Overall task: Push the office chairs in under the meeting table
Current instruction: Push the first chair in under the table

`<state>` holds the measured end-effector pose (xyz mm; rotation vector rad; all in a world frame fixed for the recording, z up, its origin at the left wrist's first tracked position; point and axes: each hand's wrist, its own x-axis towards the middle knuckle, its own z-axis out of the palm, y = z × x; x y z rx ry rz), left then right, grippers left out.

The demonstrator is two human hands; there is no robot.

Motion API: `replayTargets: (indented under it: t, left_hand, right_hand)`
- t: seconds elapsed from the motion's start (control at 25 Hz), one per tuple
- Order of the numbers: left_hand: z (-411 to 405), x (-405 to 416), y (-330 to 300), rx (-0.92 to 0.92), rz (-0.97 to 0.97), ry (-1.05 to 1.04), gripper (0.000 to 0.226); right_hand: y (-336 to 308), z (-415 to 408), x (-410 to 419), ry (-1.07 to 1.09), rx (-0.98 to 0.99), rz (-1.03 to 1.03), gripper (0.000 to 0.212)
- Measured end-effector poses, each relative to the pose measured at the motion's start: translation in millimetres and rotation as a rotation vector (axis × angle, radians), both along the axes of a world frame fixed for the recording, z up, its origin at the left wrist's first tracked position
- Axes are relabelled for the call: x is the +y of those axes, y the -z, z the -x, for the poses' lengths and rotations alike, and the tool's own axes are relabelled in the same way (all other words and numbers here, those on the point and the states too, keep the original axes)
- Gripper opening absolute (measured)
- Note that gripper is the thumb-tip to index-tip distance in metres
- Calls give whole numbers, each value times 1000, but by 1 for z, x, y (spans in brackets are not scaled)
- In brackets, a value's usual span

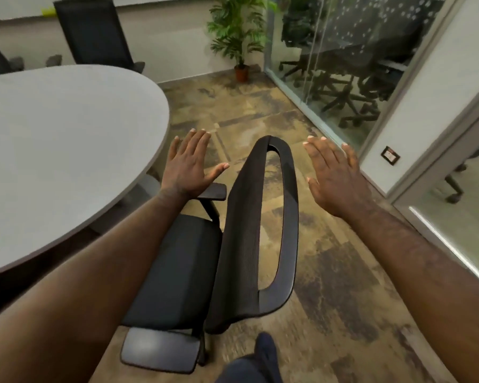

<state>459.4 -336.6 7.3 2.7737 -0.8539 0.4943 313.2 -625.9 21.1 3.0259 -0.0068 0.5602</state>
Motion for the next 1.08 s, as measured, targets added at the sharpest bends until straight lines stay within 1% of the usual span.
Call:
replayTargets:
  t: [0.12,0.24,0.32,0.4,0.48,0.56,0.72,0.84,0.92,1.08]
  left_hand:
    - [-13,8,-1,13,8,-104,89]
    - [-16,18,-7,1,-21,-206,87]
    - [-13,28,-10,-2,-25,-279,86]
    - [-7,38,-11,6,-25,-352,87]
    - [2,44,-10,20,-41,-439,86]
    - [15,44,-10,41,-52,-528,84]
    - [46,17,-12,46,-49,-672,83]
    - [80,-4,-14,40,-29,-812,86]
    - [104,-14,-14,34,-8,-888,87]
    - [165,-28,-7,-6,34,-1031,85]
  right_hand:
    - [1,-42,-13,-89,14,20,80]
    - [5,-77,-17,-192,13,4,82]
    - [8,-96,-21,-270,29,30,85]
    - [11,-115,-29,-340,52,66,93]
    - [16,-130,-35,-431,73,92,102]
    - [20,-144,-42,-558,76,108,103]
    - [30,-166,-58,-890,102,103,92]
    - [37,-173,-58,-1113,113,56,77]
    - [44,-170,-52,-1203,110,11,65]
    - [56,-159,-40,-1308,5,-93,44]
